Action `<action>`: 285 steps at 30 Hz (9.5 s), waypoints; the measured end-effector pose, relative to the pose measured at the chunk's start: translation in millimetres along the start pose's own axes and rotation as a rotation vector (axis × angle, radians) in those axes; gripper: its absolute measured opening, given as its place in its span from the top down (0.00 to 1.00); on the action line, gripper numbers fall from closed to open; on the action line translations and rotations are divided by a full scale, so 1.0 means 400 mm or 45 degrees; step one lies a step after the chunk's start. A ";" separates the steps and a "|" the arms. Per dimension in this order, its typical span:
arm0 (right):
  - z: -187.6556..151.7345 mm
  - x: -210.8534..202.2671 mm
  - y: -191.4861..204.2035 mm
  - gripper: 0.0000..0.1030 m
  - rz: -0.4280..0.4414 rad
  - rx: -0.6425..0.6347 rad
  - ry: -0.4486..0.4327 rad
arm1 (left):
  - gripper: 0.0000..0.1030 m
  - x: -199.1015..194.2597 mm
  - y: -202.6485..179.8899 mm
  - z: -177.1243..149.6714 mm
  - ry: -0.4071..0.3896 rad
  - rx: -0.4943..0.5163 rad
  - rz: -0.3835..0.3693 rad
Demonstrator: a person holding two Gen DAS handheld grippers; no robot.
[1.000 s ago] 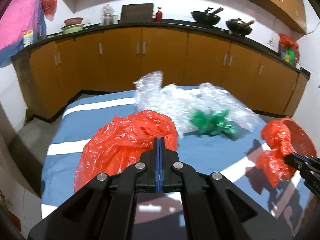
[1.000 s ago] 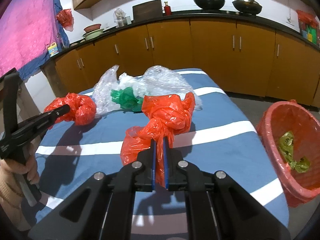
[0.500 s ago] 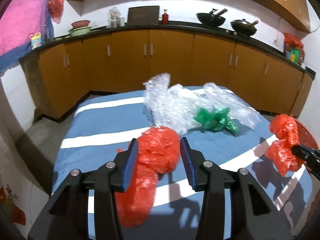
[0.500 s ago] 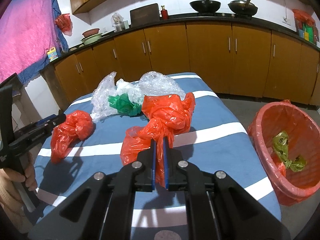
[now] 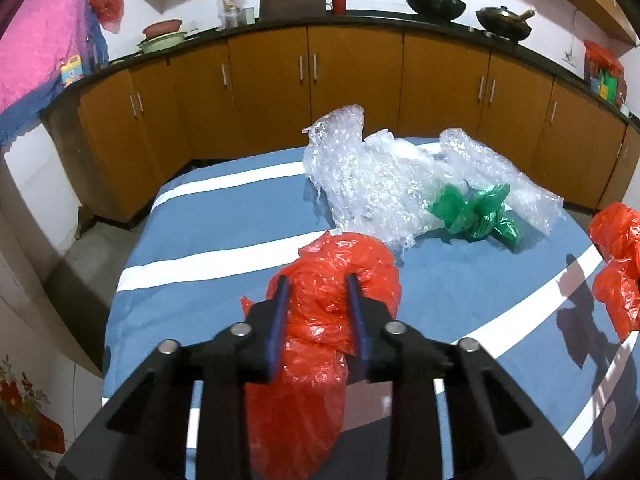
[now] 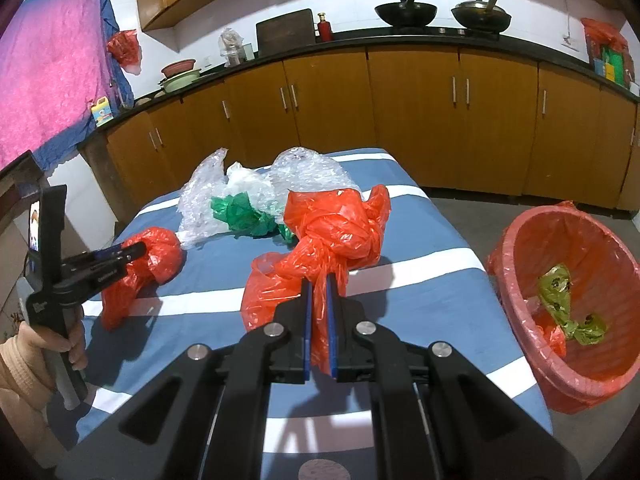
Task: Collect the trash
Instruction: 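Lift both red bags and carry them toward the wastebasket, then lower both red bags into the wastebasket and open both tools, then move both open tools back over the table toward the bubble wrap, then close both tools on the clear bubble wrap, then lift both bubble wrap pieces and carry them over the red wastebasket, then open both tools to drop the bubble wrap into the wastebasket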
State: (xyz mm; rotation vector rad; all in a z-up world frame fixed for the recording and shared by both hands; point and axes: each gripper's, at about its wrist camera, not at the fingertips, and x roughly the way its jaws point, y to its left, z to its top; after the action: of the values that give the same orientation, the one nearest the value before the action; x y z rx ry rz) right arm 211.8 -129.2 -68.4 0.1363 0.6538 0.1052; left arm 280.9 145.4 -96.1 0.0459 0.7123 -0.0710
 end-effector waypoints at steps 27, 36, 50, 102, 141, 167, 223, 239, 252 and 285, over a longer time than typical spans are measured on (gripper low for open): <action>0.009 -0.159 -0.129 0.92 -0.097 0.055 -0.112 | 0.86 -0.221 -0.251 0.093 -0.194 0.025 -0.188; 0.004 -0.218 -0.239 0.93 -0.197 0.112 -0.137 | 0.86 -0.250 -0.402 0.107 -0.223 0.103 -0.292; -0.010 -0.271 -0.437 0.93 -0.350 0.190 -0.160 | 0.86 -0.242 -0.644 0.095 -0.197 0.197 -0.442; -0.032 -0.253 -0.694 0.75 -0.390 0.266 -0.192 | 0.66 -0.112 -0.897 0.064 -0.102 0.273 -0.472; 0.119 0.074 -0.086 0.60 0.005 -0.047 -0.083 | 0.39 -0.063 -0.119 0.071 -0.190 -0.084 0.176; 0.150 0.329 0.042 0.95 0.056 -0.129 0.100 | 0.24 0.030 -0.055 0.097 -0.184 -0.131 0.162; 0.073 -0.105 -0.174 0.97 -0.091 0.017 -0.160 | 0.95 -0.168 -0.270 0.119 -0.230 0.040 -0.114; 0.046 -0.246 -0.369 0.97 -0.260 0.121 -0.235 | 0.95 -0.204 -0.527 0.119 -0.254 0.150 -0.331; 0.015 -0.289 -0.527 0.97 -0.393 0.194 -0.250 | 0.95 -0.196 -0.741 0.091 -0.218 0.255 -0.493; -0.040 -0.256 -0.683 0.73 -0.443 0.258 -0.228 | 0.72 -0.097 -0.897 0.033 -0.063 0.317 -0.603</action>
State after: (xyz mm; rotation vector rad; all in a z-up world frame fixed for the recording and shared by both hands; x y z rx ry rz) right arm 136.0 -411.4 -63.4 0.2225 0.4998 -0.3062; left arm 231.2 -211.0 -67.2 0.1123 0.6504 -0.6124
